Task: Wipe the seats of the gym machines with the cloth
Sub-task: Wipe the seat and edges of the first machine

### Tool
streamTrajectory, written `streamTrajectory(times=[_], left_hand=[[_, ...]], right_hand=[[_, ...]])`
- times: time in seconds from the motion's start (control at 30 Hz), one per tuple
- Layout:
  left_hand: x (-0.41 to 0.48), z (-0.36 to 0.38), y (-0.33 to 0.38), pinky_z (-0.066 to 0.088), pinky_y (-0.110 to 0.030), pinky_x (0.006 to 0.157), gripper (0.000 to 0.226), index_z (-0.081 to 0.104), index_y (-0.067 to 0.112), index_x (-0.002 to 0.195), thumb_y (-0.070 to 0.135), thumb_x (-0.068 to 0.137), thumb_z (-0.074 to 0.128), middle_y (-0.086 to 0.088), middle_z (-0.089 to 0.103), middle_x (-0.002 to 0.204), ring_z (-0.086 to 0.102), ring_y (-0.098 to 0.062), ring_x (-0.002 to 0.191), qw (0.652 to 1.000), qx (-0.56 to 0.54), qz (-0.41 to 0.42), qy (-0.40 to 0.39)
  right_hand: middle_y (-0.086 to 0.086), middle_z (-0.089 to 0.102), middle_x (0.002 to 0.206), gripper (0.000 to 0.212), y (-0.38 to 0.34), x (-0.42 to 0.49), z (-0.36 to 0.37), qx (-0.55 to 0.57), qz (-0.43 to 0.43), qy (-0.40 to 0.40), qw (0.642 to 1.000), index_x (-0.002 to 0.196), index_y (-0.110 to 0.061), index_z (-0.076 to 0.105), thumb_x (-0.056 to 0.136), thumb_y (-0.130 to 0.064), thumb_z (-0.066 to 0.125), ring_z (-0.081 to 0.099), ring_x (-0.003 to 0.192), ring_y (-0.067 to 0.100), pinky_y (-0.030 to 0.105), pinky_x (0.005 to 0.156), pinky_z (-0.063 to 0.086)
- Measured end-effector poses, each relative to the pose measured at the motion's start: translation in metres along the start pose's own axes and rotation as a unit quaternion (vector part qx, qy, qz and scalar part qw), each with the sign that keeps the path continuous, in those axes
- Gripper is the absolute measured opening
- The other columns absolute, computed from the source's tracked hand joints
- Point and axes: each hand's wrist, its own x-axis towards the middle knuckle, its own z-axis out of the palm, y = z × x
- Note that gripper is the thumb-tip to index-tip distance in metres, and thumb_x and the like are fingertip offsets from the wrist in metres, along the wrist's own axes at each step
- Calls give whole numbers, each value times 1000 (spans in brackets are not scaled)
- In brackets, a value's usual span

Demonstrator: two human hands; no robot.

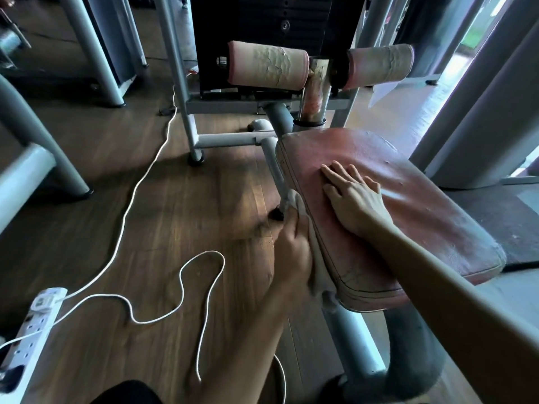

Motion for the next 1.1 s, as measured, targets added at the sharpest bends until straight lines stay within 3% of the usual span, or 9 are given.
streamTrajectory(times=[0.13, 0.23, 0.37, 0.43, 0.5, 0.6, 0.8, 0.97, 1.1], left_hand=[[46, 3, 3, 38, -20, 105, 45, 44, 26, 150, 38, 107, 39, 4, 54, 146, 51, -16, 134, 999, 21, -33, 9], [21, 3, 3, 45, -16, 94, 35, 55, 34, 138, 37, 107, 40, 25, 70, 113, 61, 11, 106, 1000, -17, -15, 20], [-28, 3, -6, 33, 7, 79, 37, 46, 29, 144, 22, 108, 40, 49, 57, 97, 50, 32, 94, 999, -33, 26, 0], [-12, 4, -6, 34, 3, 89, 39, 47, 30, 145, 27, 107, 42, 43, 55, 110, 52, 26, 104, 1000, -16, 23, 8], [13, 5, -6, 39, -16, 106, 44, 45, 31, 148, 39, 105, 43, 27, 58, 129, 54, 6, 122, 1000, -9, 8, 12], [37, 2, -6, 42, -34, 112, 46, 47, 23, 148, 41, 105, 42, 1, 60, 139, 56, -14, 127, 1000, 2, 1, 5], [8, 3, -20, 41, -27, 109, 47, 47, 37, 145, 54, 102, 41, 18, 59, 133, 56, -6, 126, 999, -23, 16, -18], [25, -2, -8, 34, -35, 118, 49, 38, 31, 152, 46, 105, 37, 6, 49, 151, 45, -12, 139, 999, 11, 31, -22], [27, -7, -5, 46, -28, 103, 45, 42, 33, 150, 43, 106, 37, 0, 67, 127, 62, -15, 116, 998, 52, 38, -25]], right_hand=[[-14, 14, 166, 52, -1, -1, -1, 1, -2, 4, 1000, 156, -40, 23, 104, -39, 29, 6, 154, 16, 42, 122, 8], [-13, 14, 166, 52, -1, -1, -1, 0, -1, 5, 1000, 156, -39, 23, 104, -39, 29, 6, 154, 16, 42, 122, 8], [-13, 14, 166, 53, 0, 1, 0, 0, -3, 6, 1000, 156, -39, 24, 104, -40, 28, 6, 154, 16, 43, 122, 9], [-14, 14, 166, 53, 1, 1, 2, -1, -2, 10, 1000, 156, -39, 24, 103, -40, 28, 7, 154, 16, 43, 122, 9], [-14, 14, 166, 53, 2, 2, 3, 2, -1, 8, 1000, 156, -40, 24, 103, -41, 28, 6, 154, 16, 43, 123, 9], [-14, 12, 166, 53, 3, 3, 3, -2, 0, 2, 1000, 156, -40, 22, 103, -41, 28, 5, 154, 16, 44, 123, 9], [-13, 6, 167, 55, 3, 4, 1, -16, -1, -26, 1000, 157, -42, 14, 103, -41, 23, 1, 155, 16, 45, 123, 6], [-15, 8, 166, 53, 0, 1, 0, -11, 4, -34, 999, 156, -43, 18, 104, -41, 26, 3, 154, 15, 44, 122, 7], [-8, 41, 154, 42, 4, 19, -16, -11, -6, -13, 1000, 139, -45, 47, 101, -44, 31, 34, 140, 24, 48, 110, 31]])
